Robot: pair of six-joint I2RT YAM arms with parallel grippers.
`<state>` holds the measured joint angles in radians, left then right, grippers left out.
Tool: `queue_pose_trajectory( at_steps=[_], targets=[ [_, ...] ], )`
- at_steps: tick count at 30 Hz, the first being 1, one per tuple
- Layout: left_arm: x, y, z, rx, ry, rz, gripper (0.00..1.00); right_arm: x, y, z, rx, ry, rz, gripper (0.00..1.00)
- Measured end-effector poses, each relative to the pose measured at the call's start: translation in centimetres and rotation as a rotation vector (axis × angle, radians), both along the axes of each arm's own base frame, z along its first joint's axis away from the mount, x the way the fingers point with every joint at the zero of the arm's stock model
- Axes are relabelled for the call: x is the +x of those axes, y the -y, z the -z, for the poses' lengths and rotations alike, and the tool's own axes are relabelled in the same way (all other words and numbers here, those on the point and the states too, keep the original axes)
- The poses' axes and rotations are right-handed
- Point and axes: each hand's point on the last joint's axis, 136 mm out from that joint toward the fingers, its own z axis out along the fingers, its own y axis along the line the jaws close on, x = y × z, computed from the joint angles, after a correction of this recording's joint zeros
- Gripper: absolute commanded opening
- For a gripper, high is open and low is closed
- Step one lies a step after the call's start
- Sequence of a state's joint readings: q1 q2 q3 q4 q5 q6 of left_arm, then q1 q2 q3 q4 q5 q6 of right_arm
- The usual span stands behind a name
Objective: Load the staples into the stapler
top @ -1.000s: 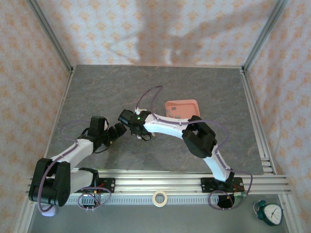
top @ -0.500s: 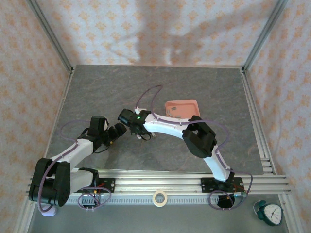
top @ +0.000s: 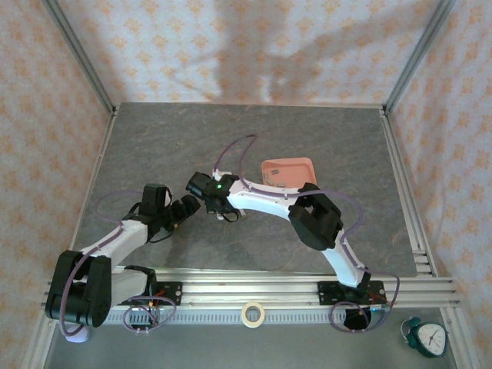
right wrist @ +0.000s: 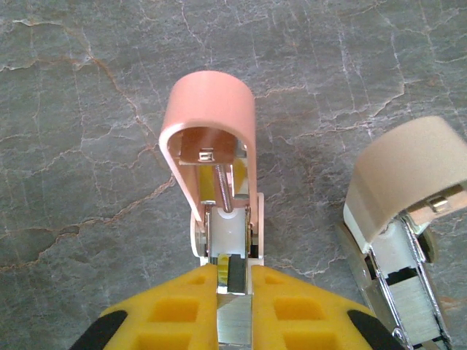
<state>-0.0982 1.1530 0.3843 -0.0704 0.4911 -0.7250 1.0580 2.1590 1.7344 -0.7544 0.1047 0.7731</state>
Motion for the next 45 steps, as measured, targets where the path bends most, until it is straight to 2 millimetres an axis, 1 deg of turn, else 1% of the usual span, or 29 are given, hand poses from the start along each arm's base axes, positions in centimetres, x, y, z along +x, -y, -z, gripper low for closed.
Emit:
queue_pose_trajectory(
  at_steps=[25,34,45],
  targets=[
    [0.0,0.01,0.0,0.0,0.0,0.0,0.86,-0.13,-0.41,0.03,0.019,-0.01,-0.005,0.15],
    [0.0,0.0,0.0,0.0,0.0,0.0,0.86,-0.2,-0.28,0.91,0.007,-0.017,-0.005,0.15],
    [-0.01,0.0,0.01,0.0,0.0,0.0,0.86,-0.19,-0.18,0.98,0.003,-0.015,-0.004,0.15]
  ],
)
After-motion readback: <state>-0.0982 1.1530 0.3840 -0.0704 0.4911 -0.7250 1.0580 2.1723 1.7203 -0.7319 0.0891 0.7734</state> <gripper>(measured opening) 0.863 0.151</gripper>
